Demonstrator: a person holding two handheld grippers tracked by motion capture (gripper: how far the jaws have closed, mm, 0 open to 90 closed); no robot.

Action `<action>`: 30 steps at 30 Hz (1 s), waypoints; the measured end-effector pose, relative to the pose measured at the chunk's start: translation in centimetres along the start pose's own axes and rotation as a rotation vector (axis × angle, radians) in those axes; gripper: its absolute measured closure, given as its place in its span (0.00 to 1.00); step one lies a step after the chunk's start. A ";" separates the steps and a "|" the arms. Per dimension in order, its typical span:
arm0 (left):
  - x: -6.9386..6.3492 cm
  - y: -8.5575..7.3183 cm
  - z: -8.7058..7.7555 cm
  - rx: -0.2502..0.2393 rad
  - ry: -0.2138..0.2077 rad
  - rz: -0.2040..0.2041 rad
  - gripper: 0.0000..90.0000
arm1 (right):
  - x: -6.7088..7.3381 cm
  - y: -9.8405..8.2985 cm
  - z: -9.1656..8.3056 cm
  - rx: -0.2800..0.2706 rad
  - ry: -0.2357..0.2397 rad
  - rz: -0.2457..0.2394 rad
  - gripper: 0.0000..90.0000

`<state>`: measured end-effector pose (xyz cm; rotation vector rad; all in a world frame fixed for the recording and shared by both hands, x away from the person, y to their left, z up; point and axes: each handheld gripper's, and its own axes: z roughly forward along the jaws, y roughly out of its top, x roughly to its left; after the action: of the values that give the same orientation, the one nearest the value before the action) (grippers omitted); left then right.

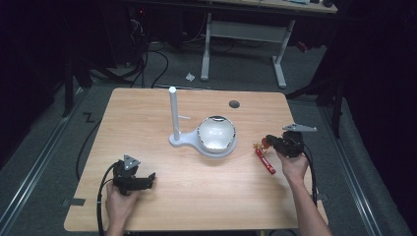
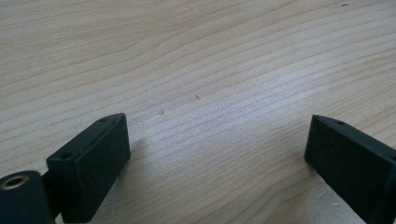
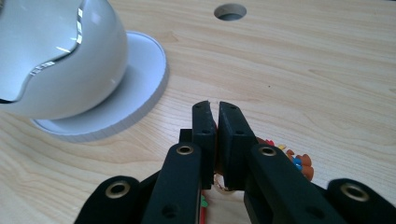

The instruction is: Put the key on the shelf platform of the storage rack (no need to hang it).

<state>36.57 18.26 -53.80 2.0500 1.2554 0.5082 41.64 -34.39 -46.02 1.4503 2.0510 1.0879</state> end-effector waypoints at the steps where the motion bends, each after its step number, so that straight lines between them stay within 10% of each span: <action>1: 0.0 0.0 0.0 0.000 0.000 0.000 0.08 | 0.0 0.1 -0.3 -0.003 0.005 0.001 0.96; 30: 0.0 0.0 0.0 -0.003 0.001 0.000 0.09 | 4.9 5.6 -6.7 -0.141 0.177 -0.117 0.96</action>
<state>36.54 18.25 -53.80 2.0475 1.2539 0.5111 38.48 -31.46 -36.95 1.1885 2.1004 1.3237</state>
